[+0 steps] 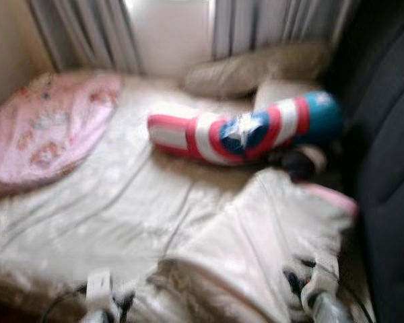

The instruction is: Clean up the room

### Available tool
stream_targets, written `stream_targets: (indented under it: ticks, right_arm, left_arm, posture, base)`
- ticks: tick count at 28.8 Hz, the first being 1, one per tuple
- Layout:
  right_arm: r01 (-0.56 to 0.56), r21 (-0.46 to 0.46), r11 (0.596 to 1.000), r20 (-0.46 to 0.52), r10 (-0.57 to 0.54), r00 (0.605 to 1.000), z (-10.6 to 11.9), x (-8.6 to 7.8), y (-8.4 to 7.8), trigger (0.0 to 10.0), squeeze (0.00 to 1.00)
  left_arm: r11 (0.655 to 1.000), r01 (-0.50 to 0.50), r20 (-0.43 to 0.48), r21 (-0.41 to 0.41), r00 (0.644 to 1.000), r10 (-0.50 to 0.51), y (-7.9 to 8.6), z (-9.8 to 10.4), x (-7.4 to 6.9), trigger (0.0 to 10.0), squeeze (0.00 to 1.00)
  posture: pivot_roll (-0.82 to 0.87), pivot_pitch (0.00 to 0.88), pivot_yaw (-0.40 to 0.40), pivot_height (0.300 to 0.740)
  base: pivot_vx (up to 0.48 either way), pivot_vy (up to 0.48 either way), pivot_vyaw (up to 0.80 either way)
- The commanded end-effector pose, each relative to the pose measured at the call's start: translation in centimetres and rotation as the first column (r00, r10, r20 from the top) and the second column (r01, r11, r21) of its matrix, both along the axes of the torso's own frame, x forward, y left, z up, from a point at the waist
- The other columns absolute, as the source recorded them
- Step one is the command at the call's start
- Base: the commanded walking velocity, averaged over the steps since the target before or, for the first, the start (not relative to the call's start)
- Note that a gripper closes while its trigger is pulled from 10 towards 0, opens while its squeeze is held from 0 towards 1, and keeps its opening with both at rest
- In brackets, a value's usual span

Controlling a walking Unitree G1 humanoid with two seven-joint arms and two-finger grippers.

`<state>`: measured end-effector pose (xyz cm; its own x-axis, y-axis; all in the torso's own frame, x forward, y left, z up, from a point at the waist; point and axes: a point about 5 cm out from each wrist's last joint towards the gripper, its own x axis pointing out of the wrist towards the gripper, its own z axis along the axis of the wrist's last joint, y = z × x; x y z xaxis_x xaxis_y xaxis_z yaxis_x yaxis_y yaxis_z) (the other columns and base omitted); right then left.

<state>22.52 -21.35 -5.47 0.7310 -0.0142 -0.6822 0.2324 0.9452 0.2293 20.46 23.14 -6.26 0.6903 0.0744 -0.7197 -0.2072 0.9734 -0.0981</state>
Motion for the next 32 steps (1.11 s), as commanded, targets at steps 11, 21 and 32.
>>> stream_targets:
  ticks: [11,21,32]
  right_arm:
    - [0.036,0.005,0.999,-0.018,-0.036,0.999,-0.46,-0.93,-0.55,10.0,0.0]
    - [0.036,-0.002,0.999,-0.028,-0.036,0.999,-0.5,-1.0,-0.62,10.0,0.0]
    - [0.035,-0.004,0.999,-0.029,-0.035,0.999,-0.5,-0.98,-0.62,10.0,0.0]
  left_arm:
    - [1.0,0.014,0.051,-0.018,0.999,-0.013,-0.28,0.33,0.47,10.0,0.0]
    - [1.0,0.013,0.02,-0.011,1.0,-0.013,-0.26,0.14,0.27,10.0,0.0]
    - [1.0,0.024,0.024,-0.006,0.999,-0.024,-0.26,0.19,0.34,10.0,0.0]
  posture:
    - [0.09,0.0,-0.006,0.74]
    - [0.09,0.0,-0.007,0.74]
    - [0.09,0.0,-0.005,0.74]
  base:
    - [0.0,0.0,0.0]
    - [0.0,0.288,0.0]
    - [0.0,0.078,0.0]
